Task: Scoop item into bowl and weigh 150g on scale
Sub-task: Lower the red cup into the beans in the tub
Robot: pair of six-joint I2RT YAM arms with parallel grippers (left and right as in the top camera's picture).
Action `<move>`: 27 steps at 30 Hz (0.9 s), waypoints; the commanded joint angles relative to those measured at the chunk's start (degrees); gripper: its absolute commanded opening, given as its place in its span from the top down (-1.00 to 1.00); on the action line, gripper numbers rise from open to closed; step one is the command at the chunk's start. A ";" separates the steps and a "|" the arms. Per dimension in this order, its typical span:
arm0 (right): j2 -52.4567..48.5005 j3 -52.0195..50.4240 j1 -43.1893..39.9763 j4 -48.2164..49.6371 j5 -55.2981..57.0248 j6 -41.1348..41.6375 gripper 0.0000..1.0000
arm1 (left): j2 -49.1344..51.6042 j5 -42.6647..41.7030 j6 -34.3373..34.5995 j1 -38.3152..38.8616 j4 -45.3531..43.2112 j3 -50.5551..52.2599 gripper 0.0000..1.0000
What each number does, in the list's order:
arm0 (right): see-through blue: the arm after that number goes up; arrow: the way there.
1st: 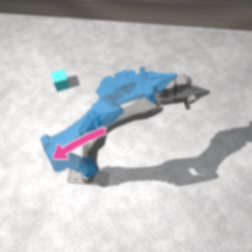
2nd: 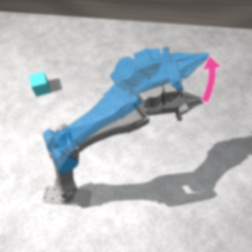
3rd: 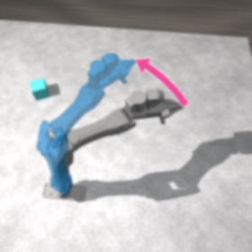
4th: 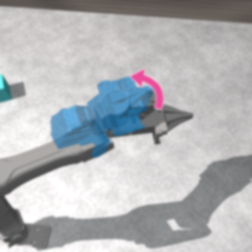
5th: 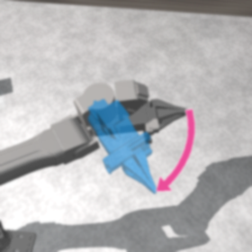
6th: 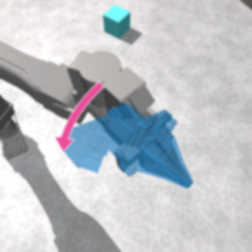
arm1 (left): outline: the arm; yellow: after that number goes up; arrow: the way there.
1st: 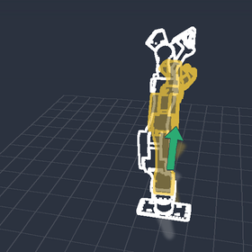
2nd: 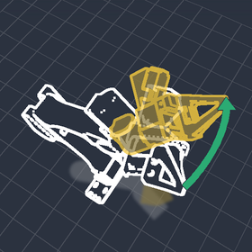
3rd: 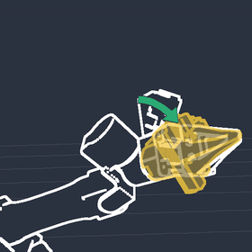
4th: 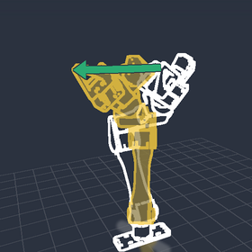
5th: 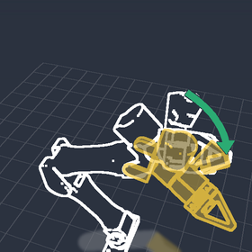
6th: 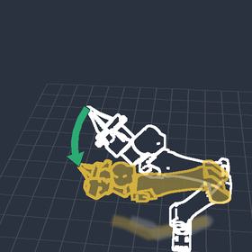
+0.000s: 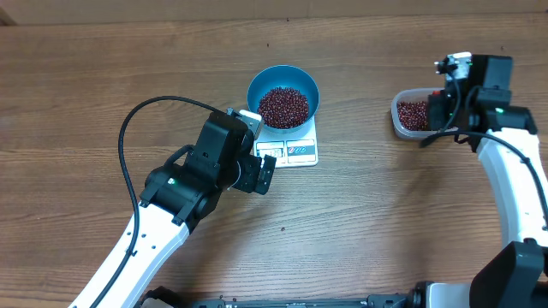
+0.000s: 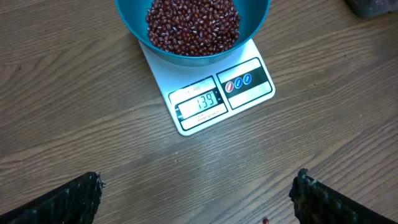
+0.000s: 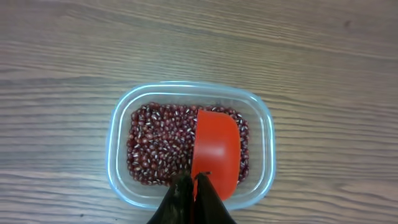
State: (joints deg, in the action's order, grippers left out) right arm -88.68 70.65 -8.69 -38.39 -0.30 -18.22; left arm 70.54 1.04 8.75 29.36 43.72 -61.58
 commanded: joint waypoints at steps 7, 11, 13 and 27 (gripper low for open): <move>-0.20 -0.20 -3.28 1.31 -8.85 0.46 0.93 | 0.07 -0.61 -1.07 -0.09 -0.22 -1.31 -0.99; -1.44 -0.22 -3.30 2.19 -8.83 0.44 0.92 | 0.07 -0.61 -1.07 -0.09 -0.22 -1.31 -0.99; -2.29 -0.22 -3.28 2.56 -8.83 0.44 0.92 | 0.07 -0.61 -1.07 -0.09 -0.22 -1.33 -0.99; -7.98 -0.22 -3.34 5.40 -8.79 0.39 0.92 | 0.07 -0.61 -1.07 -0.09 -0.22 -1.31 -0.99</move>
State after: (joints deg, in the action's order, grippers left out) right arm -95.77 70.65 -11.64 -34.00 -8.75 -18.02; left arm 70.54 1.04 8.75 29.36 43.72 -61.58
